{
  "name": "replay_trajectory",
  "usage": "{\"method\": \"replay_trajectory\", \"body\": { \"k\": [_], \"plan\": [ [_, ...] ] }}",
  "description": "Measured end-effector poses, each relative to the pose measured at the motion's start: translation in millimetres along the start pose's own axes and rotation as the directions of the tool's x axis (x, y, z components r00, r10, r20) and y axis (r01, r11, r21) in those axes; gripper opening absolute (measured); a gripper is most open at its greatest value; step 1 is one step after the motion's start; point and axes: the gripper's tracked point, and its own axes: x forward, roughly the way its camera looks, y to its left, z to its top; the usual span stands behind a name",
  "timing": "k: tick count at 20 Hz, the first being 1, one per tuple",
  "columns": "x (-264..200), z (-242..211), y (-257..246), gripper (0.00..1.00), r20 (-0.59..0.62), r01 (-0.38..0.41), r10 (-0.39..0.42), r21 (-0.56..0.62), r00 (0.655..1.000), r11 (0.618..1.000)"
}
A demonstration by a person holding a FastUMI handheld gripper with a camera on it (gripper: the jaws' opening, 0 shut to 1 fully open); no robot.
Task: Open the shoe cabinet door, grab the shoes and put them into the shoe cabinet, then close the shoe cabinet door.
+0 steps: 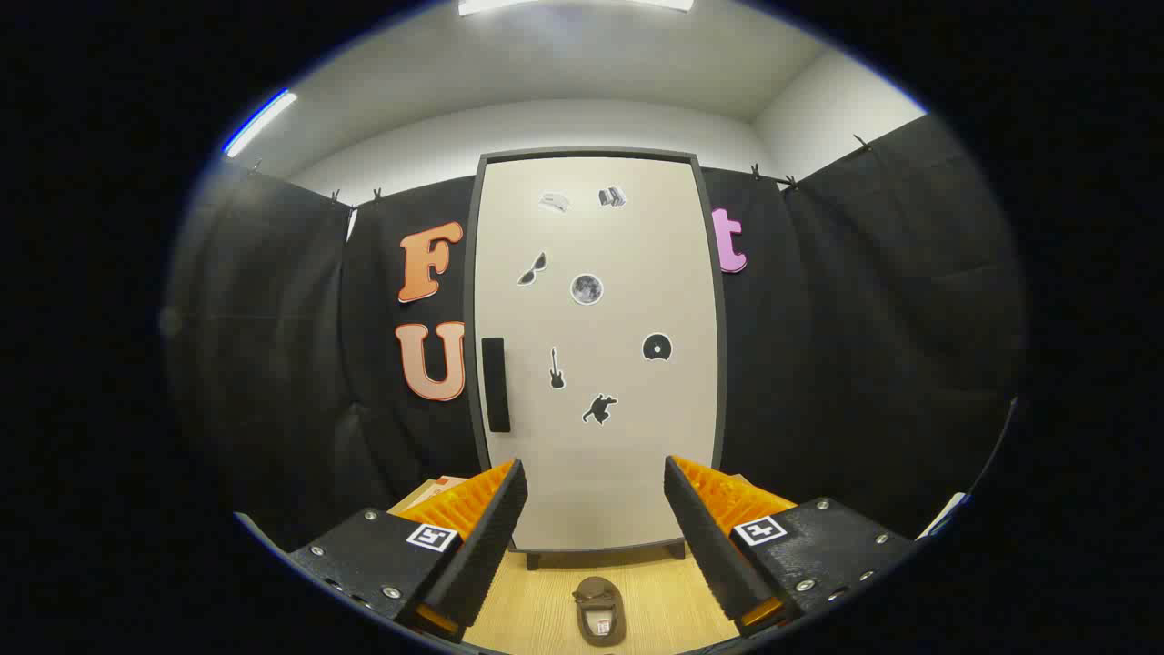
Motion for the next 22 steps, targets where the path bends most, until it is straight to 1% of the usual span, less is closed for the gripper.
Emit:
{"method": "replay_trajectory", "body": {
  "k": [5,10,15,22],
  "plan": [
    [-0.1,0.9,-1.5,0.95,-0.002,0.026,-0.026,-0.012,1.0,1.0],
    [0.3,-0.1,-1.7,0.95,-0.001,0.016,-0.016,-0.011,1.0,1.0],
    [-0.9,-0.9,-2.4,0.95,-0.009,0.012,-0.013,-0.034,1.0,0.999],
    [-0.5,-0.7,-2.3,0.95,-0.009,0.015,-0.015,-0.023,1.0,1.0]
  ]
}}
